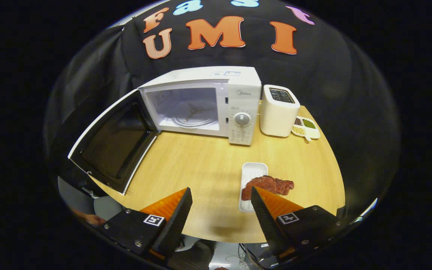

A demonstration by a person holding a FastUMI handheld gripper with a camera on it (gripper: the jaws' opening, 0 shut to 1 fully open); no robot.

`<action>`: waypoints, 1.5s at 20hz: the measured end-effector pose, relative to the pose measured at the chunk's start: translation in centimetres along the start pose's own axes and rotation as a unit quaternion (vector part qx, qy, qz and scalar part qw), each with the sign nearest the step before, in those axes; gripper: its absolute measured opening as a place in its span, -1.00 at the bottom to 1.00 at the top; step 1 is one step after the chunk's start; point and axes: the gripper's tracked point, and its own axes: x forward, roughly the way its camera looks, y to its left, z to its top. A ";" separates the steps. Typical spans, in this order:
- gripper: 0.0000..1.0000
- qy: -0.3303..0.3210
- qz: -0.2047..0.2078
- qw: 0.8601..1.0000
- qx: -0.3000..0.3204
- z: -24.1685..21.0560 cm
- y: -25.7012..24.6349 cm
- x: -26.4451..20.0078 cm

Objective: Open the microwave, put the food inside, and close the microwave door.

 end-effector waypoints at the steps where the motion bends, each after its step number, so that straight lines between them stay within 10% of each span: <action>1: 0.90 0.007 -0.002 1.000 0.002 -0.1 -1.5 0.7; 16: 0.78 0.172 0.089 0.981 0.021 -3.4 -10.1 10.2; 30: -0.48 0.194 0.199 0.953 0.118 -3.9 -6.7 8.3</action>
